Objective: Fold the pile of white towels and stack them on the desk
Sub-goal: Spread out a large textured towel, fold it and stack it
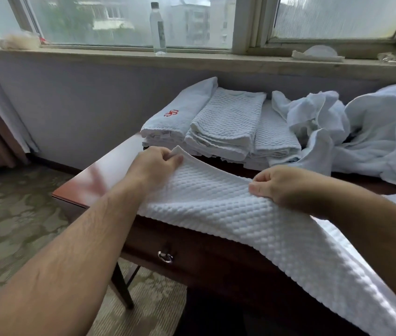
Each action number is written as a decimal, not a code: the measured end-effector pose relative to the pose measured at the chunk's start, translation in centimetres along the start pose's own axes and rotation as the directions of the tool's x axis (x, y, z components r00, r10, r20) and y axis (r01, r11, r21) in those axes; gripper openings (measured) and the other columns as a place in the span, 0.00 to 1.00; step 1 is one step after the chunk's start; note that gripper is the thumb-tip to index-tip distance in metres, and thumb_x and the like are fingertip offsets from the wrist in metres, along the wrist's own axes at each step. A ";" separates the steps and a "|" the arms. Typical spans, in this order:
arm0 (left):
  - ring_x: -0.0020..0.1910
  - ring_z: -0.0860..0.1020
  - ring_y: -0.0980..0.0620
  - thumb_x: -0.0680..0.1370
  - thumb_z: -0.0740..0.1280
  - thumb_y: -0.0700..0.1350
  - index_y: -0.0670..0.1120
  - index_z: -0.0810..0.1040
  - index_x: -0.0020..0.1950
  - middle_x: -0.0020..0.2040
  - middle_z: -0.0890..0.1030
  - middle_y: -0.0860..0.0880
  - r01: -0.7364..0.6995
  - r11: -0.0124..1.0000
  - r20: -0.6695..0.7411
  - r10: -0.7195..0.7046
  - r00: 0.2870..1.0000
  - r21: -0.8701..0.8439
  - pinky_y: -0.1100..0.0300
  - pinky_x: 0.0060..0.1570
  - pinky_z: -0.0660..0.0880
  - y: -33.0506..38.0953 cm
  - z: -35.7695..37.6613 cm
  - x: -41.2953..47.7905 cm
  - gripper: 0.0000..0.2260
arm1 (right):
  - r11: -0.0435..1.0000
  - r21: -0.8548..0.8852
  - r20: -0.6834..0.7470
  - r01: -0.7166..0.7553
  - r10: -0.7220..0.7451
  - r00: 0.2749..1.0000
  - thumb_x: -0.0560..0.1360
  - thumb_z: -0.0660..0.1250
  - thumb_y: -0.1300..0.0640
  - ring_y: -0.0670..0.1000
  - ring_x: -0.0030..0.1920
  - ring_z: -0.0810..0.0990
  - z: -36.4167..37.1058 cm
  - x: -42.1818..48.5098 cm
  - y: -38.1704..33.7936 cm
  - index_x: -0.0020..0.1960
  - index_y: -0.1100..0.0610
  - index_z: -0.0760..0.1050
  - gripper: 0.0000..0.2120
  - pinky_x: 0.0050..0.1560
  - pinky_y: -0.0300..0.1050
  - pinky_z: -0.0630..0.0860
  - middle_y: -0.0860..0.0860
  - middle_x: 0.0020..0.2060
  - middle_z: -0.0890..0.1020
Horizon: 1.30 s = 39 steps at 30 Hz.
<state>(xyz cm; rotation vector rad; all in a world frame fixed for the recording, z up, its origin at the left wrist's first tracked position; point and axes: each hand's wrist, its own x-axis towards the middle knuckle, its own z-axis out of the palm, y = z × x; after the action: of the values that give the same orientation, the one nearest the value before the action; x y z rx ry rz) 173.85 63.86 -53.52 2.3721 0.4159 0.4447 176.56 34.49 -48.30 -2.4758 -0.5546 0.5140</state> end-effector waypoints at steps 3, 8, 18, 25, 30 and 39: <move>0.26 0.75 0.59 0.78 0.67 0.61 0.56 0.79 0.36 0.27 0.78 0.56 0.027 0.994 -0.076 -0.019 0.997 0.105 0.61 0.28 0.64 0.0 -0.3 1.0 0.14 | 0.960 -0.271 -0.051 0.074 -0.091 0.995 0.82 0.65 0.46 0.46 0.38 0.78 -0.6 2.2 -1.2 0.40 0.51 0.80 0.15 0.37 0.42 0.71 0.48 0.36 0.82; 0.40 0.78 0.51 0.79 0.65 0.61 0.52 0.76 0.39 0.40 0.80 0.52 0.123 0.948 -0.090 -0.101 0.991 0.295 0.57 0.37 0.71 -0.8 1.1 2.0 0.16 | 0.915 -0.397 -0.136 0.066 -0.130 0.982 0.82 0.64 0.47 0.51 0.40 0.77 1.1 6.0 -0.2 0.38 0.51 0.74 0.15 0.36 0.45 0.68 0.46 0.35 0.77; 0.65 0.71 0.46 0.80 0.66 0.54 0.54 0.75 0.66 0.65 0.75 0.49 -0.178 0.873 -0.097 0.246 0.964 0.454 0.49 0.62 0.66 1.4 4.3 0.3 0.15 | 0.971 -0.235 -0.231 0.053 -0.108 0.967 0.78 0.68 0.41 0.45 0.41 0.78 2.8 7.1 2.9 0.43 0.48 0.75 0.11 0.41 0.47 0.77 0.44 0.39 0.80; 0.77 0.62 0.52 0.80 0.58 0.66 0.60 0.68 0.75 0.76 0.69 0.55 -0.407 0.868 0.373 0.291 0.881 0.284 0.48 0.75 0.56 4.0 9.0 -1.5 0.25 | 0.991 -0.134 -0.248 0.000 -0.033 0.968 0.76 0.69 0.42 0.44 0.42 0.80 2.1 1.6 4.6 0.52 0.48 0.76 0.11 0.44 0.44 0.76 0.41 0.44 0.79; 0.73 0.68 0.50 0.80 0.64 0.62 0.59 0.74 0.71 0.72 0.74 0.54 -0.400 0.876 0.353 0.297 0.887 0.269 0.48 0.72 0.63 4.9 8.5 -1.6 0.20 | 0.971 -0.226 -0.200 -0.080 0.034 0.979 0.75 0.68 0.39 0.45 0.38 0.77 0.9 -4.8 8.7 0.39 0.52 0.74 0.17 0.41 0.46 0.73 0.46 0.36 0.79; 0.46 0.79 0.55 0.78 0.70 0.59 0.55 0.83 0.51 0.45 0.81 0.58 -0.609 0.793 0.555 0.494 0.669 0.029 0.58 0.50 0.75 14.0 11.8 -4.5 0.09 | 0.993 -0.109 -0.310 -0.054 0.017 0.950 0.81 0.67 0.49 0.47 0.42 0.79 -1.5 -5.3 11.2 0.40 0.49 0.77 0.11 0.43 0.46 0.71 0.46 0.40 0.81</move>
<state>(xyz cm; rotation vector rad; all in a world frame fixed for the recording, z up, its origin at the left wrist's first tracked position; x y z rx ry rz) 177.24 45.28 -53.39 2.6731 -0.5736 -0.0144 175.84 22.66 -52.38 -2.6122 -0.4237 0.1020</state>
